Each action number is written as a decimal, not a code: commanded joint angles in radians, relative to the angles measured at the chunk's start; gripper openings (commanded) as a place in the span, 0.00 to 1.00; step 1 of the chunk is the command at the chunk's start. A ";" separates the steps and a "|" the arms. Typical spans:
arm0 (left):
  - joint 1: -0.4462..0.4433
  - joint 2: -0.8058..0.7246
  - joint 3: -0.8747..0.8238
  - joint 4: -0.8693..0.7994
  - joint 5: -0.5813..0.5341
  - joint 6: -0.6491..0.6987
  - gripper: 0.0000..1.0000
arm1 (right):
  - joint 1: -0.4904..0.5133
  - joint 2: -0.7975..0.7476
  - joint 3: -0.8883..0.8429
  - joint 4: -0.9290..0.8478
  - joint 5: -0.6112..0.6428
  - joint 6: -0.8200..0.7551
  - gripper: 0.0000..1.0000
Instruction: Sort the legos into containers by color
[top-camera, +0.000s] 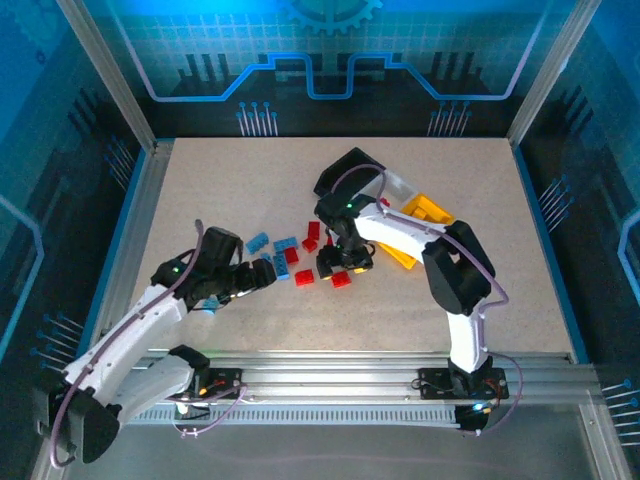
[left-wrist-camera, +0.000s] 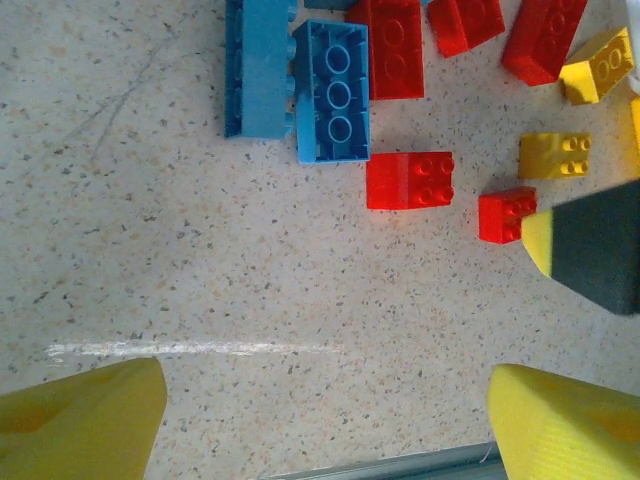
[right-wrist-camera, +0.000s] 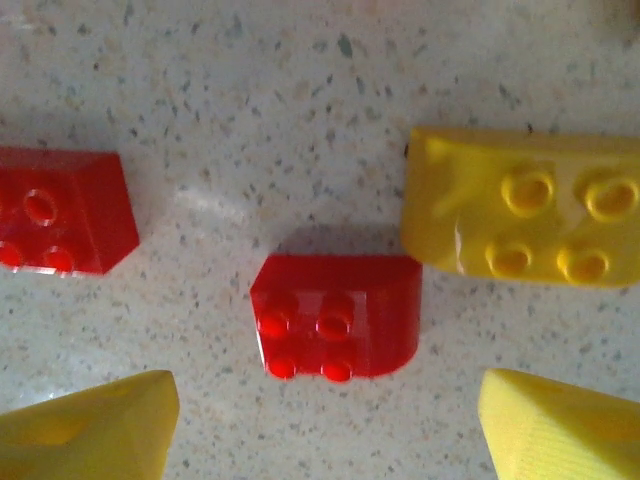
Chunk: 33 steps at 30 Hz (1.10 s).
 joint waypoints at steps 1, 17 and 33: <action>0.012 -0.023 -0.021 -0.041 0.004 -0.023 0.86 | 0.009 0.044 0.039 -0.046 0.029 -0.028 0.78; 0.041 0.041 0.013 -0.024 0.036 0.019 0.88 | 0.009 0.165 0.041 -0.010 0.047 -0.038 0.65; 0.058 0.168 0.049 0.030 0.069 0.053 0.89 | -0.003 -0.021 0.069 -0.068 0.038 -0.013 0.51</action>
